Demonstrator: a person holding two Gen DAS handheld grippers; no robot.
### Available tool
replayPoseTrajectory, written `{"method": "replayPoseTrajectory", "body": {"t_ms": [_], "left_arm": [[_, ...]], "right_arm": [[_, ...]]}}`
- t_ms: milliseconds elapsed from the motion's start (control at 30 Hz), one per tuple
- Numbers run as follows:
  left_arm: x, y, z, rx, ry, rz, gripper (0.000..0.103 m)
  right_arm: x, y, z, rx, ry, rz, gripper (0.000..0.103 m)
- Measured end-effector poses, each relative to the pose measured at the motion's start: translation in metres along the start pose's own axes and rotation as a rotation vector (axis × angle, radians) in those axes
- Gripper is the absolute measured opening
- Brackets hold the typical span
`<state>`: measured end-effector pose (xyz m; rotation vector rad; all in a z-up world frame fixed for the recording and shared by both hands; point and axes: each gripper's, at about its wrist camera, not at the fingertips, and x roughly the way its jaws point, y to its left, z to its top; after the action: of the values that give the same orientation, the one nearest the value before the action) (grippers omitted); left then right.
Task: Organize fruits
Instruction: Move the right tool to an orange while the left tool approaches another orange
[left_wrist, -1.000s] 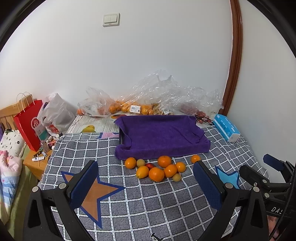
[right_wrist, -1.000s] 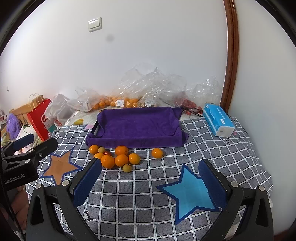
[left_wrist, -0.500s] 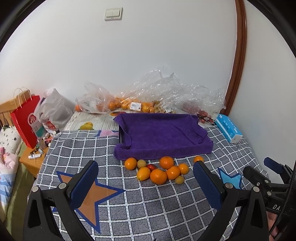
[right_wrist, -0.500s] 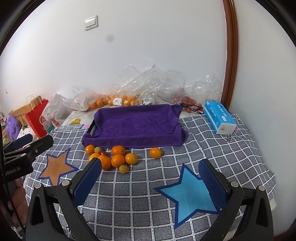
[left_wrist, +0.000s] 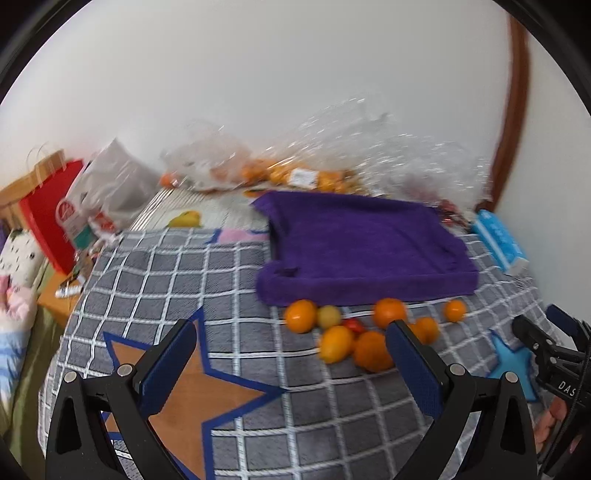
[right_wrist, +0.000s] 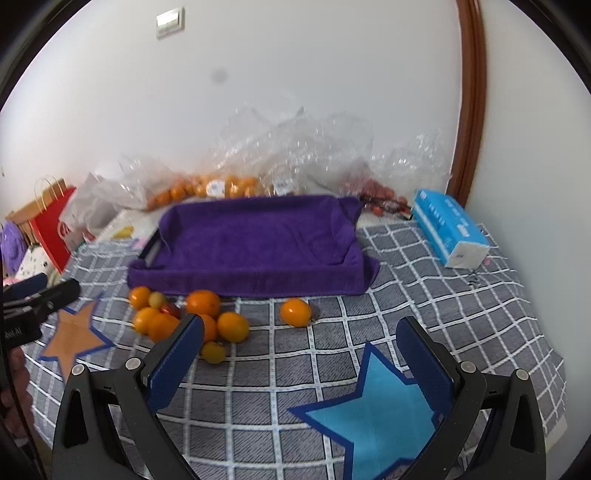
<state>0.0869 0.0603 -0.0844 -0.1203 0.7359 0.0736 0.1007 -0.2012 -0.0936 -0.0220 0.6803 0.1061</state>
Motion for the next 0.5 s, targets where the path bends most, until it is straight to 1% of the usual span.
{"method": "replayPoseTrajectory", "body": {"t_ms": [33,100,167,233,267,367,467,500], "left_arm": [[0.006,0.004,-0.001,-0.007,0.008,-0.005,0.103],[0.017,0.011,-0.004,-0.013,0.023,0.003,0.102],[0.026,0.016,-0.004,-0.019,0.039,0.01,0.102],[0.035,0.021,-0.006,-0.024,0.06,-0.01,0.102],[0.039,0.022,-0.006,-0.022,0.071,-0.015,0.102],[0.053,0.027,-0.009,-0.029,0.102,-0.022,0.101],[0.06,0.031,-0.011,-0.046,0.112,-0.029,0.097],[0.062,0.033,-0.012,-0.049,0.114,-0.032,0.096]], "right_arm": [[0.006,-0.001,-0.001,0.01,0.003,-0.009,0.1],[0.022,-0.005,-0.002,0.03,0.035,0.012,0.1],[0.037,-0.007,-0.003,0.039,0.075,0.031,0.095],[0.049,-0.008,-0.004,0.038,0.1,0.03,0.09],[0.055,-0.009,-0.005,0.032,0.112,0.037,0.09],[0.07,-0.01,-0.007,0.024,0.129,0.076,0.085],[0.085,-0.009,-0.008,0.019,0.15,0.098,0.077],[0.09,-0.009,-0.009,0.014,0.162,0.104,0.072]]}}
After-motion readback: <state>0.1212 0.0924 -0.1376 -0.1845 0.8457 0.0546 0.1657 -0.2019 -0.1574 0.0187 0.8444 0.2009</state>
